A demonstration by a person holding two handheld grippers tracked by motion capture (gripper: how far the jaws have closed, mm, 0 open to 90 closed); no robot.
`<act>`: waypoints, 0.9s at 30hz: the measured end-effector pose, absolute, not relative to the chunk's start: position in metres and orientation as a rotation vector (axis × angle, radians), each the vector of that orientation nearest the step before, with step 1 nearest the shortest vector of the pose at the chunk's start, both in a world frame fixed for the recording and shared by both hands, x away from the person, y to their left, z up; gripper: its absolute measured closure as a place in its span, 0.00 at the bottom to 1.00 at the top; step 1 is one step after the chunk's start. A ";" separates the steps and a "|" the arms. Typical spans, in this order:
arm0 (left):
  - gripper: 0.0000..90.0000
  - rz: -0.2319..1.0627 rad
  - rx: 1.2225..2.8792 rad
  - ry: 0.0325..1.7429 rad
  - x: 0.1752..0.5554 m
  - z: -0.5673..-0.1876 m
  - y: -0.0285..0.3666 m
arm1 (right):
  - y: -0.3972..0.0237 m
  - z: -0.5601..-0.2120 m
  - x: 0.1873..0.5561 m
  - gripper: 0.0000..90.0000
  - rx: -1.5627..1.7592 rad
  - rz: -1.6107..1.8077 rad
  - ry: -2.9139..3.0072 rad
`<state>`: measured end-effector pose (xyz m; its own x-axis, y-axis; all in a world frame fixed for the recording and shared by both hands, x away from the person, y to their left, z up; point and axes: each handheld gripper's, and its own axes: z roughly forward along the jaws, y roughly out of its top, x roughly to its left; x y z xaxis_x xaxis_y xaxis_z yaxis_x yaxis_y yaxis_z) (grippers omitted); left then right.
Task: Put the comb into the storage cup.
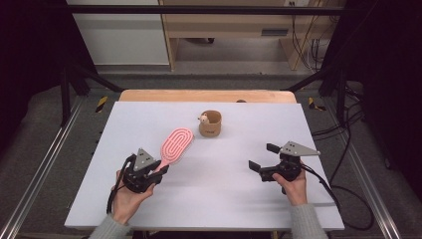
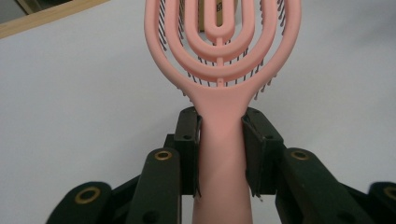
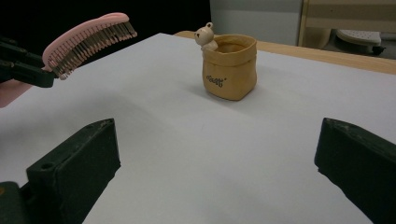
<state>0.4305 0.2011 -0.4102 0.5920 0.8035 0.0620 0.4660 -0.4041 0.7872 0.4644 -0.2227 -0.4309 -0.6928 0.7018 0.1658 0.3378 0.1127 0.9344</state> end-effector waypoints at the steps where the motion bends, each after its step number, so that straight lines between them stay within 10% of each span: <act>1: 0.77 0.570 2.062 1.002 0.431 -0.410 0.200 | -0.223 -0.431 0.464 0.00 1.019 1.605 2.078; 27: 0.77 0.576 2.052 0.962 0.438 -0.409 0.170 | -0.196 -0.426 0.464 0.00 1.021 1.633 2.099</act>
